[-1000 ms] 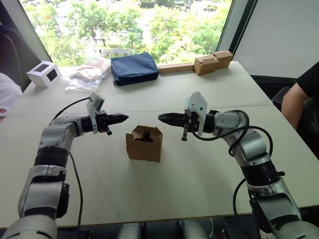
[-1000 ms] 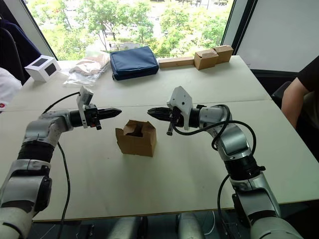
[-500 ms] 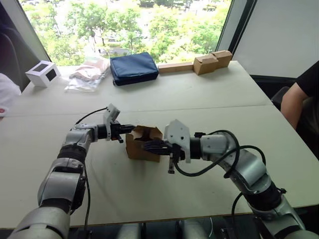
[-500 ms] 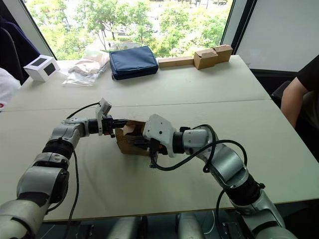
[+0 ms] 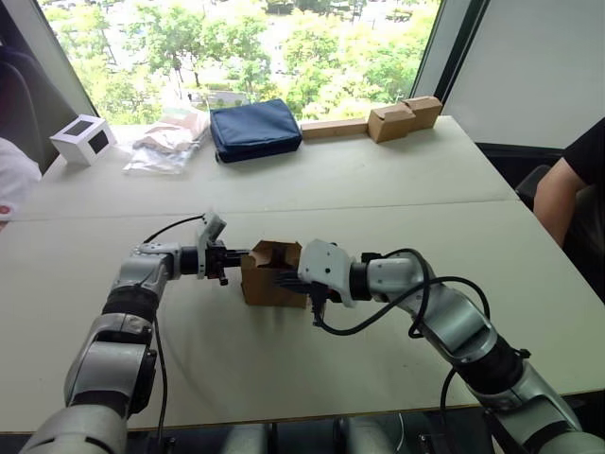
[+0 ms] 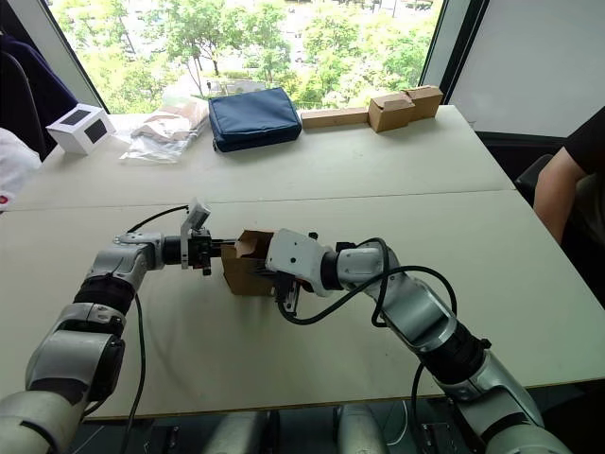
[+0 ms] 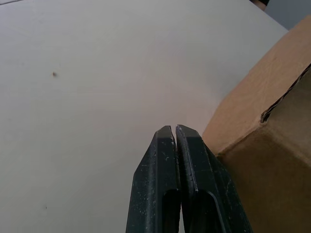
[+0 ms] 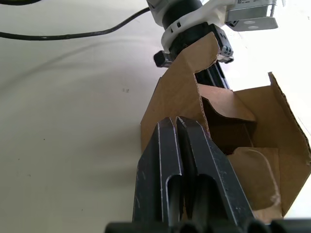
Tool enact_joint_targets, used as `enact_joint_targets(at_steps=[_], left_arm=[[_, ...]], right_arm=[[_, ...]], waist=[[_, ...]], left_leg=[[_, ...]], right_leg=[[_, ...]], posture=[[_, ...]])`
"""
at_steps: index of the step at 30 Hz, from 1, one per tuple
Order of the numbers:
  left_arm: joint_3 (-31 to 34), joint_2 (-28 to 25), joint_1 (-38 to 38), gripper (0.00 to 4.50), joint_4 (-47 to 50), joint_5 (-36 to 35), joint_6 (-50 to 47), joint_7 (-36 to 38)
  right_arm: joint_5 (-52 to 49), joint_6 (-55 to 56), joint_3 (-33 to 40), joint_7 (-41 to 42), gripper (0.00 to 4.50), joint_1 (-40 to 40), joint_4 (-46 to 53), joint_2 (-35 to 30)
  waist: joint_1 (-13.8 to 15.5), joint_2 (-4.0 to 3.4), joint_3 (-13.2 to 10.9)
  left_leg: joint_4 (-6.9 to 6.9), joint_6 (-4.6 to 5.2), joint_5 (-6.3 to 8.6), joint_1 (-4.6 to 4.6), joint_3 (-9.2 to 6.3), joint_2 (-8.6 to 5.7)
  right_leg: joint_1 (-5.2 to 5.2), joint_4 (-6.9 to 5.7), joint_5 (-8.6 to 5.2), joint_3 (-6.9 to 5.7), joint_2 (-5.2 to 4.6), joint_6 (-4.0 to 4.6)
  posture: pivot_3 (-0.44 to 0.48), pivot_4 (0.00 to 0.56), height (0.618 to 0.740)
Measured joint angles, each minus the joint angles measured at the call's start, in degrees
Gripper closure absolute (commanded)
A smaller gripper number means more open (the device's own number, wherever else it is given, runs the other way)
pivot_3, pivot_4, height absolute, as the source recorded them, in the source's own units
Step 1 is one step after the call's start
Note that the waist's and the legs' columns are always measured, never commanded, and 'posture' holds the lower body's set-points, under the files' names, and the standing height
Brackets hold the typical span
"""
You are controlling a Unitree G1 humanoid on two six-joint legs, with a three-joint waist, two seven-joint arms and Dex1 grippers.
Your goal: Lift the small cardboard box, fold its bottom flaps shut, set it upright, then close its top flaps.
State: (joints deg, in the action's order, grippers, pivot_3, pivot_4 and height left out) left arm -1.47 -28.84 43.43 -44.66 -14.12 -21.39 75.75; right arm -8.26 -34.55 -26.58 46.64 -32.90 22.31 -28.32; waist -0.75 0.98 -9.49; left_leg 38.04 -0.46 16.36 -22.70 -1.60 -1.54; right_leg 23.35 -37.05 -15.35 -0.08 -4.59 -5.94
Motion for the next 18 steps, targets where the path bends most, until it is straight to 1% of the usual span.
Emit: enact_joint_targets(at_steps=[6,14,18], left_arm=[[0.02,-0.3,-2.11,4.4,4.35,-0.13,-1.96,-0.29],[0.5,-0.36,-2.79,4.4,5.31,-0.22,-2.31,-2.69],[2.43,-0.38,-3.6,4.4,5.32,-1.13,-3.0,-4.83]], right_arm=[[1.35,2.38,-0.29,1.08,4.43,-0.39,-2.67,0.39],[2.26,3.68,-1.03,1.81,4.43,-0.38,-5.17,2.35],[2.42,4.41,-1.17,2.18,4.43,-0.32,-6.48,2.54]], waist=[[0.01,0.0,0.0],[0.01,0.0,0.0],[-0.03,0.0,0.0]], left_leg=[[0.0,0.0,0.0,0.0,0.0,0.0],[0.0,0.0,0.0,0.01,0.0,0.0],[0.0,0.0,0.0,0.01,-0.01,0.01]], right_leg=[[0.0,0.0,0.0,0.0,-0.01,0.0],[0.0,0.0,0.0,0.0,0.0,0.0],[0.01,0.0,0.0,0.0,0.0,0.0]], posture=[[0.0,0.15,0.737],[0.0,0.15,0.737],[0.0,0.15,0.737]])
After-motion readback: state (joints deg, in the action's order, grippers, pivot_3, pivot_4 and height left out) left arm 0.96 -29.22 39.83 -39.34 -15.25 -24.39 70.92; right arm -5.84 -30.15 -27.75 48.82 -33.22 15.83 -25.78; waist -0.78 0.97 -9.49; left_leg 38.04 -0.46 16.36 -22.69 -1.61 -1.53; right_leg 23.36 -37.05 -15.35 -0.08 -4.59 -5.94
